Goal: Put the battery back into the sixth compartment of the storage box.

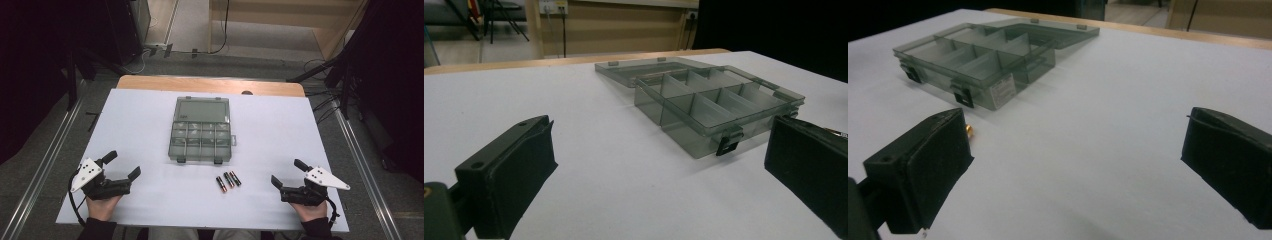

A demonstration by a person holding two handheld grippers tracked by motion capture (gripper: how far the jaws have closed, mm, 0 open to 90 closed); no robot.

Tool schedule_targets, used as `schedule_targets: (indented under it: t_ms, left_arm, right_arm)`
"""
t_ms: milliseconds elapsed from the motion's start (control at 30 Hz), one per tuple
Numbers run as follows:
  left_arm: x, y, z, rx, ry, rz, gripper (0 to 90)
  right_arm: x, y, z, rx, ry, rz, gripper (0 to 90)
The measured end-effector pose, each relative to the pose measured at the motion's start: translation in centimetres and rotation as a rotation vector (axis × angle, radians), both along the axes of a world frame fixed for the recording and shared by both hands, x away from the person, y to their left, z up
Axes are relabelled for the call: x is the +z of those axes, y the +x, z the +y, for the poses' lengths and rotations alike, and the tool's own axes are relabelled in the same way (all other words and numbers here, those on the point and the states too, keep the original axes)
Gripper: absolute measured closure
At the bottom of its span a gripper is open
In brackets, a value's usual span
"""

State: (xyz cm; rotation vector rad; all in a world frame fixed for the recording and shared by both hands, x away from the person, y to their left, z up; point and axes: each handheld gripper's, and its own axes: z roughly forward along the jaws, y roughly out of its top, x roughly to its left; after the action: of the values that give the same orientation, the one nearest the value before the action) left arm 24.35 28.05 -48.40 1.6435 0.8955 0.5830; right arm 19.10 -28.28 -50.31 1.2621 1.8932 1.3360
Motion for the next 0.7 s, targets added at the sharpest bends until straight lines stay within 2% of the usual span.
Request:
schedule_targets:
  t_ms: [167,300,500,533,700]
  left_arm:
    - [-0.1,-0.1,0.0,0.003,0.003,0.004,0.0]
    - [-0.1,-0.1,0.0,0.000,0.003,0.004,0.0]
    - [-0.1,-0.1,0.0,0.001,0.006,0.003,0.0]
    - [0.0,-0.1,0.0,0.003,0.005,0.004,0.0]
    - [-0.1,-0.1,0.0,0.001,0.010,0.006,0.0]
  right_arm:
    - [0.0,0.5,1.0,-0.006,-0.052,0.041,0.0]
    - [0.0,0.9,1.5,0.004,-0.071,0.055,0.0]
    - [-0.1,1.5,2.4,0.021,-0.110,0.110,0.0]
    - [-0.1,1.7,2.7,0.024,-0.128,0.131,0.0]
    - [0.4,2.1,3.1,0.039,-0.146,0.157,0.0]
